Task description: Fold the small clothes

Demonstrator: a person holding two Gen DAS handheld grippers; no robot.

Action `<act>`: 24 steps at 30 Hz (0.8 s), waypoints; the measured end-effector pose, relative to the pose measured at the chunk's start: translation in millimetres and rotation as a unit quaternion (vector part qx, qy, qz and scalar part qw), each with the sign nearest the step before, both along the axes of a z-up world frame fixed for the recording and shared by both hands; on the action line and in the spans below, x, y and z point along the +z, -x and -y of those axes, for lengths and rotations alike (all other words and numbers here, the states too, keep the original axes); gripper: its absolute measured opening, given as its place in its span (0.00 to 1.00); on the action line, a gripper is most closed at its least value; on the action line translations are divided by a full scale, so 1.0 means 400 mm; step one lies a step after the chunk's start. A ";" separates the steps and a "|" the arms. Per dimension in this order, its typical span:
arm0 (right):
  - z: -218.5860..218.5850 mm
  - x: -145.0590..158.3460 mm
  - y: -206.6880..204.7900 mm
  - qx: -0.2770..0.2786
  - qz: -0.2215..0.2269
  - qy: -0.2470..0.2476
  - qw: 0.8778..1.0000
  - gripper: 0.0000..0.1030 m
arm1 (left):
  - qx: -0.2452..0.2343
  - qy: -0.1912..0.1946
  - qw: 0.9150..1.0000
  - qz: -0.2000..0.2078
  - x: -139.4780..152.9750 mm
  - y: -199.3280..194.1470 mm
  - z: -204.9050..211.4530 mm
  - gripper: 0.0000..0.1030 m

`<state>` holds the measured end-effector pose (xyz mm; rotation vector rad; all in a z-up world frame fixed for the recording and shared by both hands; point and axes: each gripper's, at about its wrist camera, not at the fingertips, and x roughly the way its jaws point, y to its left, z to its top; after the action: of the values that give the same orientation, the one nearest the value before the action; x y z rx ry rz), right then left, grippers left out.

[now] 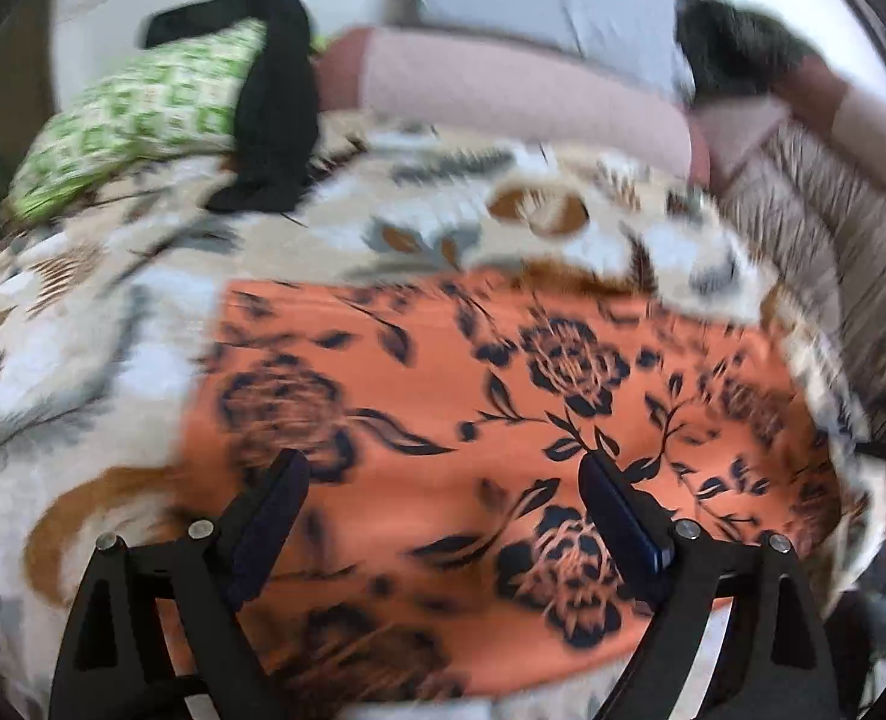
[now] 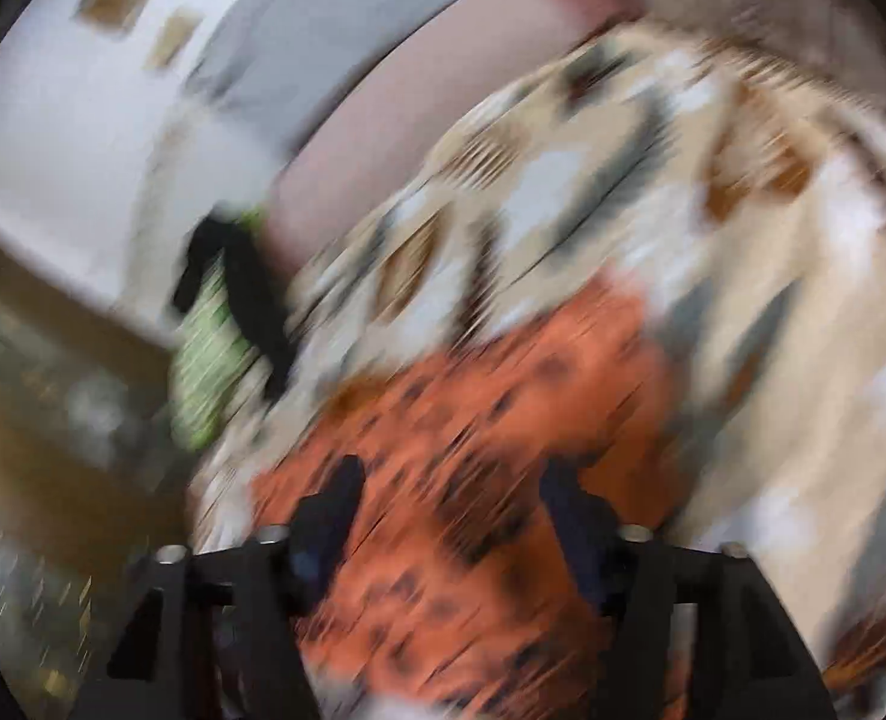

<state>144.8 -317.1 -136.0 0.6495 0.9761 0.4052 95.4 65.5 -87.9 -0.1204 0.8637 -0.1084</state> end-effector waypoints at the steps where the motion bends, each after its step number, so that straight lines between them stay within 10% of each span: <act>1: -0.009 -0.039 0.000 -0.011 -0.031 0.040 0.999 0.69 | 0.014 0.010 1.000 0.004 0.016 0.022 -0.039 0.89; 8: -0.033 -0.050 0.051 -0.027 -0.032 0.065 0.997 0.67 | 0.099 0.151 0.980 -0.081 -0.089 0.133 -0.282 0.87; 10: -0.032 -0.077 0.050 -0.018 -0.040 0.070 0.997 0.68 | 0.095 0.186 0.969 -0.135 -0.170 0.129 -0.305 0.16; 12: -0.041 -0.082 0.030 -0.022 -0.042 0.062 0.997 0.68 | 0.110 0.222 0.958 -0.142 -0.177 0.137 -0.338 0.12; 15: -0.042 -0.086 0.023 -0.026 -0.052 0.056 0.997 0.68 | 0.063 0.145 0.982 -0.104 -0.123 0.143 -0.296 0.13; 20: -0.045 -0.087 0.021 -0.015 -0.049 0.064 0.997 0.68 | 0.053 0.118 0.982 -0.134 -0.127 0.119 -0.277 0.17; 24: -0.039 -0.089 0.017 -0.009 -0.051 0.054 0.997 0.68 | 0.038 0.092 0.992 -0.073 -0.033 0.075 -0.270 0.81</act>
<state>138.1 -301.3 -171.7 0.5847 1.0804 0.3041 65.6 173.4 -101.1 -0.3368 0.9933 -0.1086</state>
